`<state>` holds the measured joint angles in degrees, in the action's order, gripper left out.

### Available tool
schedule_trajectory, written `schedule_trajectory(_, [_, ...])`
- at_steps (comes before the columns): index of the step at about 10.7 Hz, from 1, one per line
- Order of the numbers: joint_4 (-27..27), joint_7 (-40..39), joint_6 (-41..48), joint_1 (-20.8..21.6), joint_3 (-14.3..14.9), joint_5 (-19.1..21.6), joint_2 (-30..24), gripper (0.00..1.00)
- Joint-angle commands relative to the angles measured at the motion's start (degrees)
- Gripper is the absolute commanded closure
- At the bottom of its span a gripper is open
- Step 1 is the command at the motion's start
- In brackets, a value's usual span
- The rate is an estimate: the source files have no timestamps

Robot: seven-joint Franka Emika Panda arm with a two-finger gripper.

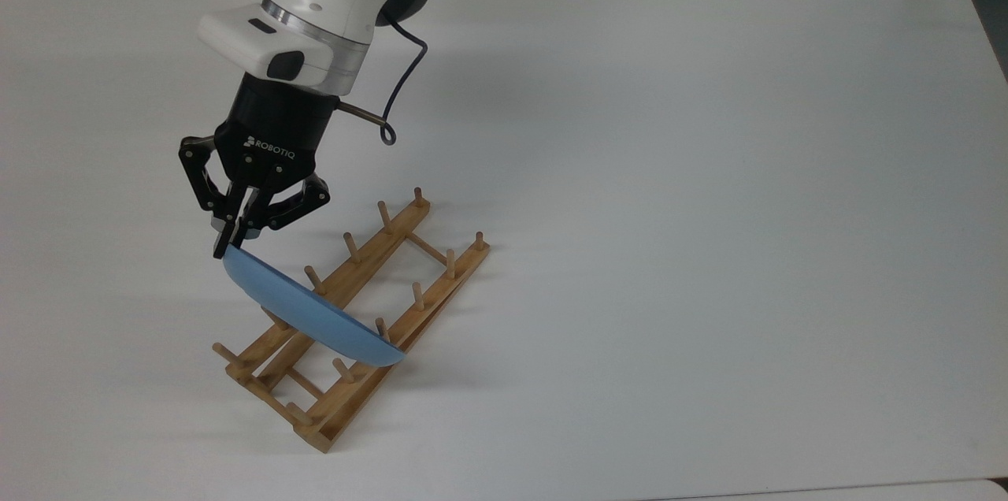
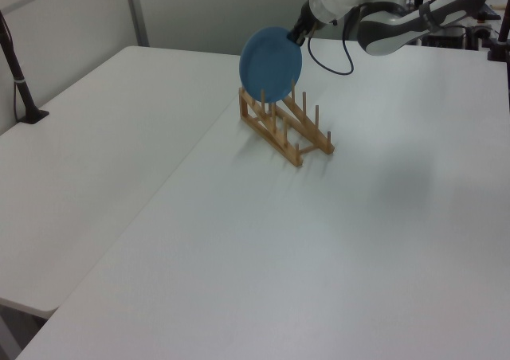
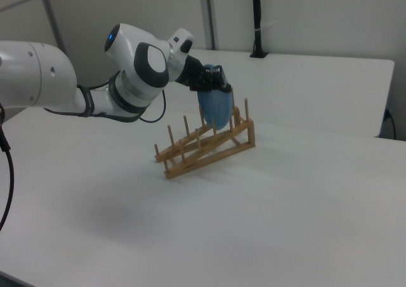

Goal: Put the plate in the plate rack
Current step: 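Lower the upright plate between the rack's wooden pegs, then open the gripper to release the plate in the rack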

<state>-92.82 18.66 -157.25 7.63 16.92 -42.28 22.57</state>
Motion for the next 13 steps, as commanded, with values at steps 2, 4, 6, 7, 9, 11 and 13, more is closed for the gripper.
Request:
schedule_trajectory(2, [-3.5,1.3,-2.1,0.5,0.8,-2.8,-1.3,1.00])
schedule_trajectory(4, [-3.7,1.5,-2.0,0.5,0.8,-2.8,-1.2,0.70])
schedule_trajectory(6, [-3.7,3.6,-2.0,0.5,0.8,-2.7,-1.3,0.35])
schedule_trajectory(7, [-3.6,6.4,-2.0,0.5,0.8,-2.7,-1.3,0.00])
schedule_trajectory(9, [-3.5,8.7,-1.8,0.8,0.7,-2.4,-1.8,0.00])
schedule_trajectory(11, [-3.4,11.5,-1.6,1.0,0.4,-2.1,-2.3,0.00])
schedule_trajectory(13, [-3.8,13.8,0.8,1.2,-0.8,0.3,-4.4,0.00])
